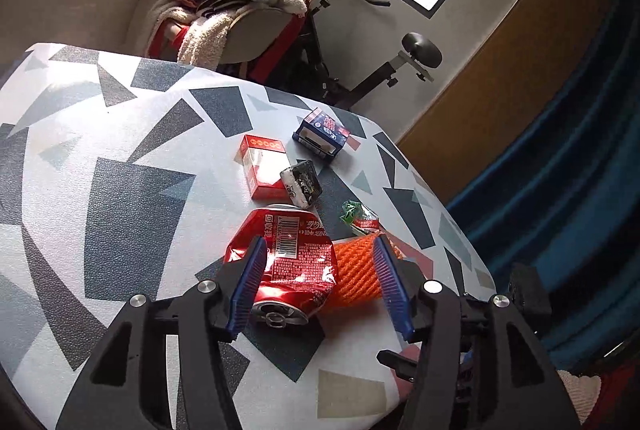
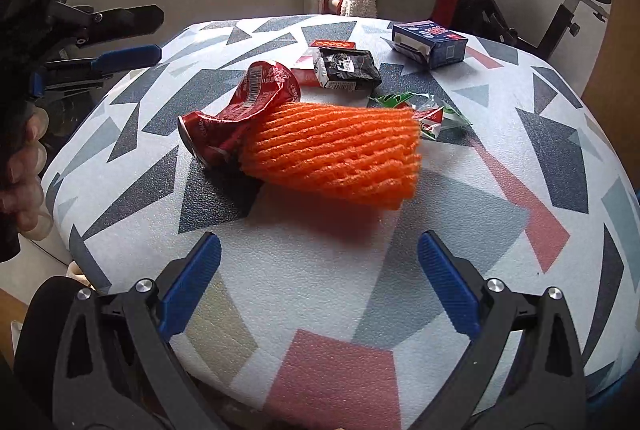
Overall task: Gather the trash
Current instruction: 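Release the foam net and grasp the crushed red can with the left gripper, then grasp the orange foam net with right gripper while left holds the red can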
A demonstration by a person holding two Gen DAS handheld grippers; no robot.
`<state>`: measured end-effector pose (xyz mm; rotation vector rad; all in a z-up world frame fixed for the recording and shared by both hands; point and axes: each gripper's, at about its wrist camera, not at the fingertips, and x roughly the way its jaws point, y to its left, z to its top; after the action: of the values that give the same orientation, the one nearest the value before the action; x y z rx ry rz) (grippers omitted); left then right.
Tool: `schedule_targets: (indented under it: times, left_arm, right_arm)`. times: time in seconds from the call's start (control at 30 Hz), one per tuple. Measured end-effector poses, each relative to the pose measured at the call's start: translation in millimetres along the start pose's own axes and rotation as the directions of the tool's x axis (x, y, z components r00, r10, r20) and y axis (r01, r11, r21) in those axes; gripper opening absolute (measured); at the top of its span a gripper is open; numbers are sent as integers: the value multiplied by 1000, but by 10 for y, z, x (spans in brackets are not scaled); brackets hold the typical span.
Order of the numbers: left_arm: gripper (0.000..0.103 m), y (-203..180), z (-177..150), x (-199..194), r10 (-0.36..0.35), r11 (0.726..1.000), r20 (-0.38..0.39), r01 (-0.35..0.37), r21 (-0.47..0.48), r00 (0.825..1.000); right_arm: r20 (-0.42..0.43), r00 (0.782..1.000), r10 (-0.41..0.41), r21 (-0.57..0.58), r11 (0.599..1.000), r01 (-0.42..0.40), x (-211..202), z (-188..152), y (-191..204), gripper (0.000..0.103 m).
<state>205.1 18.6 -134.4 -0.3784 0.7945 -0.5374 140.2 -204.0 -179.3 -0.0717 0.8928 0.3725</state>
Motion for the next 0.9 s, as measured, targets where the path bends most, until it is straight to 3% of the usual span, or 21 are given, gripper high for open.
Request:
schedule_targets:
  times: [0.27,0.57,0.63,0.7,0.77,0.8,0.87,0.9]
  left_arm:
    - [54,280,-117,4,57,997,-21,-59,-53,998]
    - [54,462,-284,112,35,978,-71,-49,-201,997]
    - [54,526,-310,144,11,955,-80,-34,-294,997]
    - [54,593,-363,189,-25,909,-100,-19,-416,995]
    - [54,633,-425,238,-85,844,-96,20,-535,992]
    - [54,634,-450,259,-102,815,-89,32,-579,991]
    - [54,600,-480,310,-114,773,-83,36,-634,990]
    - [54,575,-487,342,-116,758,-85,33,-651,990]
  right_arm:
    - [34,999,-32,91,995,29,17,123,-232,93]
    - [43,998,-50,113,993,45,222,414,-481,92]
    - [9,999,-30,152,988,29,350,454,-555,92]
    - [-38,999,10,189,982,-3,474,446,-598,90]
    - [-47,995,89,200,977,-78,509,413,-581,56]
    - [-36,996,82,196,978,-74,479,398,-555,56]
    - [-28,997,76,164,984,-70,430,370,-485,36]
    - [-23,996,90,167,982,-85,409,347,-469,35]
